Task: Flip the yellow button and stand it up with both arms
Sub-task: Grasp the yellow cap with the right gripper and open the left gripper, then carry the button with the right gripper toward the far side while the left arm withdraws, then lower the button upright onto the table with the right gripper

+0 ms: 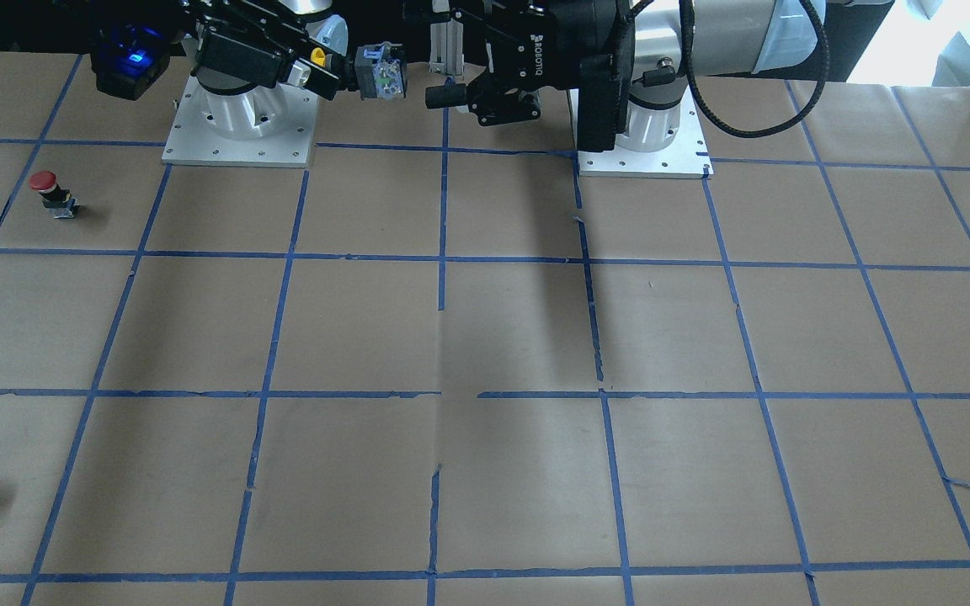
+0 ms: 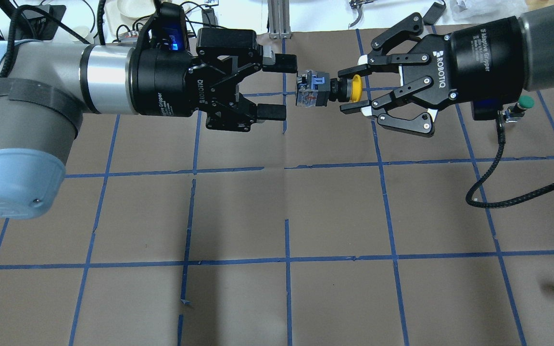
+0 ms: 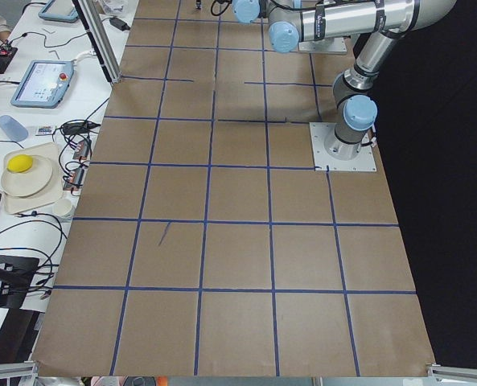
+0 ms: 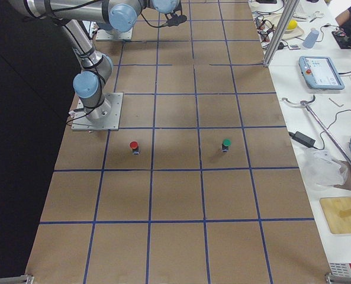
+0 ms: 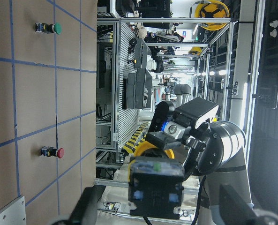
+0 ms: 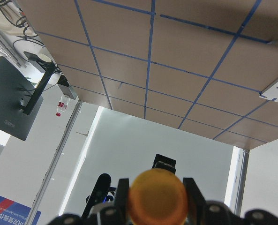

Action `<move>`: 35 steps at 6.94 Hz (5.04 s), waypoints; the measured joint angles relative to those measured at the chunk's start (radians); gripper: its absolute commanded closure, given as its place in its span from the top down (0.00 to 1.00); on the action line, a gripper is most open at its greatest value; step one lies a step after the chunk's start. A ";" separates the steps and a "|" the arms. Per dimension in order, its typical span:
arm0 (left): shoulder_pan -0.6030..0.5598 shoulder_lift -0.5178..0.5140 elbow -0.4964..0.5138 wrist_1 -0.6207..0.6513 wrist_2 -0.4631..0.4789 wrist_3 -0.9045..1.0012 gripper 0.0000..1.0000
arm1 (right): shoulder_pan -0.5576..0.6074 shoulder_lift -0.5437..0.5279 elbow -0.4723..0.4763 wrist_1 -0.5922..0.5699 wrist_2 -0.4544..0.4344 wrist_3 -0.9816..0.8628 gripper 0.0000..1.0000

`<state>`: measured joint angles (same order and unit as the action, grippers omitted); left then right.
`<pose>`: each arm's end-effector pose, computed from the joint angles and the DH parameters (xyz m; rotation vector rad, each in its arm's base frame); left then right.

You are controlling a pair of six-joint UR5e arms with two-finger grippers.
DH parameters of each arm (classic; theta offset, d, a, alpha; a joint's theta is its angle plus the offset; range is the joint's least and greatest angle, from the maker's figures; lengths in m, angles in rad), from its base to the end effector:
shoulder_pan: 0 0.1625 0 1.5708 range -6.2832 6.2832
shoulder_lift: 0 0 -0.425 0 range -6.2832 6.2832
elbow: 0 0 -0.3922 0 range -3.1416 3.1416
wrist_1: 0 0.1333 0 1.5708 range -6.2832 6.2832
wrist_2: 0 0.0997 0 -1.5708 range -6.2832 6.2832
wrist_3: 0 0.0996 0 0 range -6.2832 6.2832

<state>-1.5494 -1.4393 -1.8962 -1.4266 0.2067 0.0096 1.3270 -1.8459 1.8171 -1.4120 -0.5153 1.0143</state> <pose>-0.2216 -0.4325 0.4829 0.0464 -1.7767 -0.0218 0.1244 -0.4113 0.5212 1.3228 1.6801 0.5970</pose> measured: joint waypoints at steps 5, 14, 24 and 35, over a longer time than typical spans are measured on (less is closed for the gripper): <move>0.119 -0.054 0.091 -0.006 0.575 0.000 1.00 | -0.032 0.002 0.025 -0.027 -0.477 -0.683 0.26; 0.024 -0.172 0.458 -0.255 1.374 0.015 1.00 | -0.292 0.043 0.281 -0.460 -0.844 -2.103 0.21; 0.030 -0.157 0.444 -0.254 1.375 0.024 1.00 | -0.704 0.459 0.194 -0.591 -0.685 -3.260 0.21; 0.049 -0.163 0.449 -0.253 1.367 0.024 1.00 | -0.707 0.479 0.130 -0.474 -0.670 -3.219 1.00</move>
<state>-1.5003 -1.6024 -1.4471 -1.6797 1.5741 0.0337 0.6199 -1.3670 1.9473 -1.8859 -1.1857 -2.2042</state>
